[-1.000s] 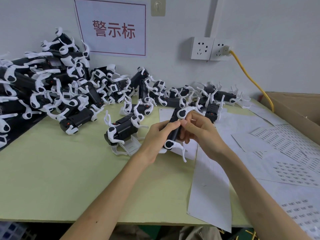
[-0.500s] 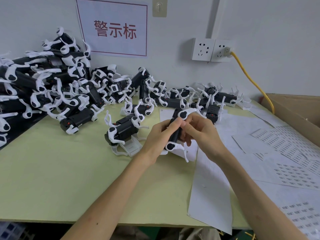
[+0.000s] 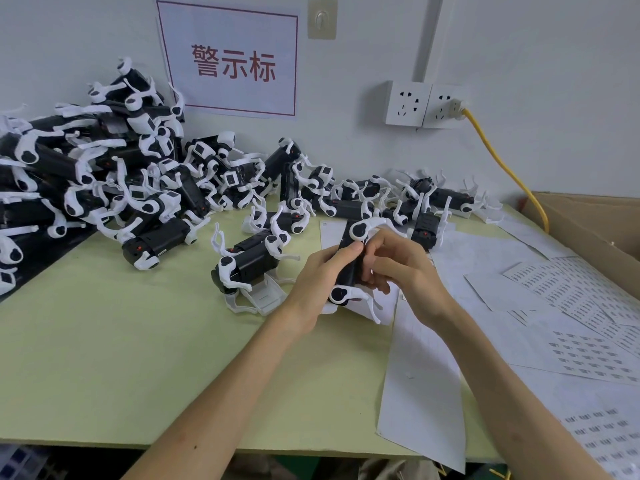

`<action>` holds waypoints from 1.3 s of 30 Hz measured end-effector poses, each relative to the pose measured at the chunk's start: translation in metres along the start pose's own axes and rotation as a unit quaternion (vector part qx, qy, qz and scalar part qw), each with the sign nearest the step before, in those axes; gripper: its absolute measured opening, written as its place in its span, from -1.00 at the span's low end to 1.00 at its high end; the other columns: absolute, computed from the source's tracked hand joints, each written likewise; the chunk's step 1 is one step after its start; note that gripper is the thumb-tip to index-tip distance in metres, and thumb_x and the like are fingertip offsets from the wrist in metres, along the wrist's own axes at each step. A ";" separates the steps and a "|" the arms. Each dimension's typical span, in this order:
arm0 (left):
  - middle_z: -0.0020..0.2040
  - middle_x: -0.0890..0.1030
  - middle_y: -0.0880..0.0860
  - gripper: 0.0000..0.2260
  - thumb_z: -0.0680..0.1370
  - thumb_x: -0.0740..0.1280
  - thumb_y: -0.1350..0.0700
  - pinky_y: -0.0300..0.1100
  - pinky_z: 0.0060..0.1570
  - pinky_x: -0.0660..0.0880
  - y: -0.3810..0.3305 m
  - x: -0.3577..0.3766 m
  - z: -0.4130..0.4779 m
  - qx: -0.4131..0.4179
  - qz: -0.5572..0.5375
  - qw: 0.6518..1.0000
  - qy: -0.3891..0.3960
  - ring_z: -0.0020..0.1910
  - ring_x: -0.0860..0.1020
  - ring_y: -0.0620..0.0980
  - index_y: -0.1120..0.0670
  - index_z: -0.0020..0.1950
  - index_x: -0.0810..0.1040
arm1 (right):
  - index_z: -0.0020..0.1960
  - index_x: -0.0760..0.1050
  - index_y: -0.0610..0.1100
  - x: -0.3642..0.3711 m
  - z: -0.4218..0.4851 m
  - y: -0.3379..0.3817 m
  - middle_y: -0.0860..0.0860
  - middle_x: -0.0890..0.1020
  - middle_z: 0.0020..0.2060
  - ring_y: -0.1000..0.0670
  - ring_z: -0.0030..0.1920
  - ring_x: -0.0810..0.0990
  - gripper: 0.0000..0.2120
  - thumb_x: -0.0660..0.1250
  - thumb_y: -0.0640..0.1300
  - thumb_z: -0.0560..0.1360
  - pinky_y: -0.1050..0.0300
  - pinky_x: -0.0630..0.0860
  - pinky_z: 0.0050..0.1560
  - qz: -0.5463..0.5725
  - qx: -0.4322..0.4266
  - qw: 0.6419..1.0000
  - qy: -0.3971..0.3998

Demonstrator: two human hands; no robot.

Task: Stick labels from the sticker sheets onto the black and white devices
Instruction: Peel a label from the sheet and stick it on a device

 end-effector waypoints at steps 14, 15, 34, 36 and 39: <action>-0.15 0.68 0.15 -0.79 0.52 0.35 -0.01 0.05 -0.07 0.68 0.012 0.003 0.008 -0.066 -0.083 0.994 -0.005 -0.11 0.69 0.09 0.06 -0.18 0.70 | -0.03 0.50 -0.27 -0.004 0.002 0.002 -0.11 0.59 -0.34 -0.01 -0.33 0.50 -0.83 0.34 -0.22 0.42 0.20 0.39 -0.34 0.003 -0.007 1.000 -0.022; -0.14 0.68 0.15 -0.81 0.55 0.35 0.04 0.04 -0.07 0.69 0.012 0.003 0.008 -0.067 -0.098 0.993 -0.004 -0.09 0.69 0.09 0.09 -0.14 0.70 | -0.05 0.51 -0.27 -0.007 0.002 0.002 -0.10 0.58 -0.35 -0.02 -0.33 0.50 -0.86 0.34 -0.24 0.42 0.20 0.41 -0.34 0.004 -0.015 0.999 -0.038; -0.21 0.66 0.19 -0.52 0.64 0.19 -0.23 -0.20 -0.40 0.57 0.014 0.000 -0.002 -0.183 -0.161 0.969 0.044 -0.28 0.68 0.18 0.20 0.07 0.56 | 0.18 0.63 -0.17 -0.034 0.001 -0.004 -0.27 0.65 0.07 -0.12 0.00 0.66 -0.66 0.40 -0.34 0.42 0.09 0.62 0.02 -0.014 0.039 0.999 0.008; -0.10 0.62 0.27 -0.59 0.66 0.20 -0.16 -0.03 -0.26 0.64 0.007 -0.011 0.006 -0.114 -0.199 0.973 -0.002 -0.21 0.66 0.24 0.19 0.09 0.56 | 0.19 0.61 -0.17 -0.043 0.002 -0.010 -0.24 0.66 0.07 -0.13 0.03 0.69 -0.75 0.43 -0.31 0.52 0.14 0.62 -0.03 -0.024 0.063 0.997 -0.043; -0.01 0.60 0.28 -0.69 0.66 0.27 0.02 0.04 -0.18 0.68 0.000 -0.019 0.011 -0.048 -0.224 0.973 -0.040 -0.19 0.67 0.23 0.24 0.25 0.55 | 0.28 0.56 -0.07 -0.046 -0.001 -0.014 -0.19 0.62 0.19 -0.16 0.03 0.71 -0.70 0.44 -0.18 0.56 0.06 0.67 -0.02 -0.031 0.094 0.994 -0.046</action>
Point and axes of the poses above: each hand's wrist, its own z-axis towards the middle knuckle, its own x-axis out of the palm, y = z × x, the point moved 6 cm from there along z, towards the middle knuckle
